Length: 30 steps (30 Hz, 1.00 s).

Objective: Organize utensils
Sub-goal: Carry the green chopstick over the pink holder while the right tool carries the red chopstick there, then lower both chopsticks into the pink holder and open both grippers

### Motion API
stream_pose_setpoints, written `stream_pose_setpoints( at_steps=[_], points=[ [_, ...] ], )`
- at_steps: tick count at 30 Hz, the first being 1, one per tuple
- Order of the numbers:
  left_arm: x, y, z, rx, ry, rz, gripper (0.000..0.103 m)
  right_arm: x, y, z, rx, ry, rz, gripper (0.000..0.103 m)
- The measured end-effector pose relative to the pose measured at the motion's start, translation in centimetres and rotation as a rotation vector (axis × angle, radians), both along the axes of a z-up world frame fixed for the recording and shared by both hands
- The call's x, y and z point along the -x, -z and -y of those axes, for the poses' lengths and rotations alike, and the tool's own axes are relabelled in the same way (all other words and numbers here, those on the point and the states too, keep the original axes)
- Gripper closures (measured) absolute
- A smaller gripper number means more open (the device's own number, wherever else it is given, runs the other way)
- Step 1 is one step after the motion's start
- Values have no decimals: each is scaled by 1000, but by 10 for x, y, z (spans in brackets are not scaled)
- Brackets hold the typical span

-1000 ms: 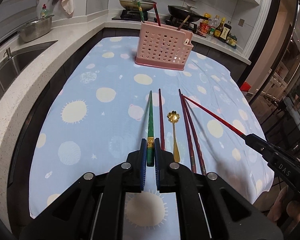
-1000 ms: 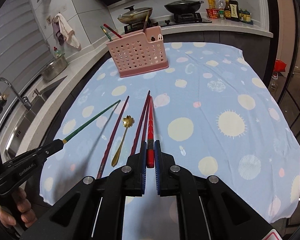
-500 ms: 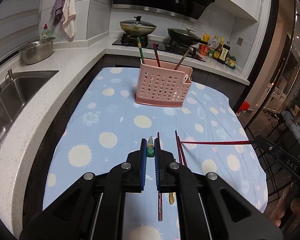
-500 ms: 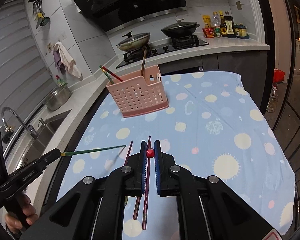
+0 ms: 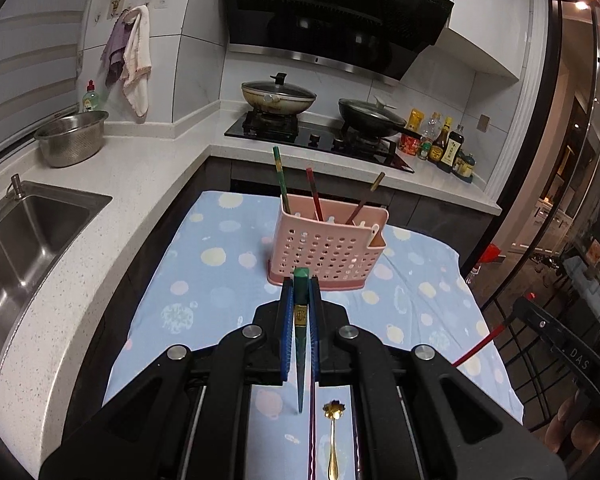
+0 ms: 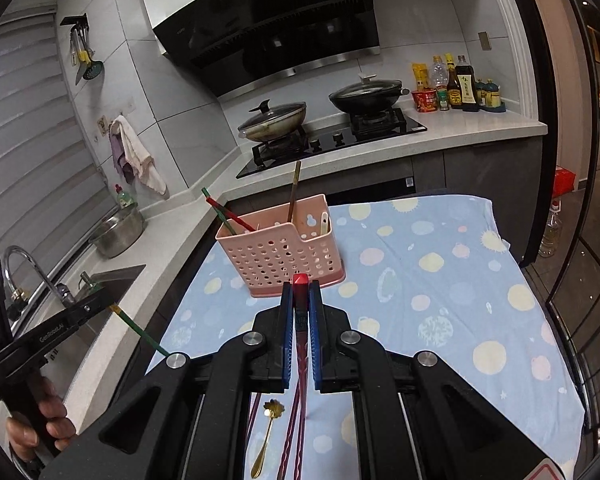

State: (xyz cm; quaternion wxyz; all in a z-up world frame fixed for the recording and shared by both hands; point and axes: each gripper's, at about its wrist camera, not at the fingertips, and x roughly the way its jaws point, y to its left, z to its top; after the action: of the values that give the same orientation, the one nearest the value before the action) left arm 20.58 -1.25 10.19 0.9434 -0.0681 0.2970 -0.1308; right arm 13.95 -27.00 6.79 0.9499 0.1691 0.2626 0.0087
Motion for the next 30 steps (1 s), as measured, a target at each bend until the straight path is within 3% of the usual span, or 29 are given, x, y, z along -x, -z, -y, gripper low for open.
stream_pose_setpoints(
  at_steps=[11, 20, 30],
  points=[
    [-49, -63, -2, 39, -26, 136, 96, -50, -43, 16, -38, 1, 90, 96],
    [-100, -114, 2, 35, -53, 241, 96, -113, -95, 14, 12, 11, 194, 96],
    [-157, -123, 10, 30, -62, 263, 96, -174, -114, 10, 15, 27, 240, 96]
  ],
)
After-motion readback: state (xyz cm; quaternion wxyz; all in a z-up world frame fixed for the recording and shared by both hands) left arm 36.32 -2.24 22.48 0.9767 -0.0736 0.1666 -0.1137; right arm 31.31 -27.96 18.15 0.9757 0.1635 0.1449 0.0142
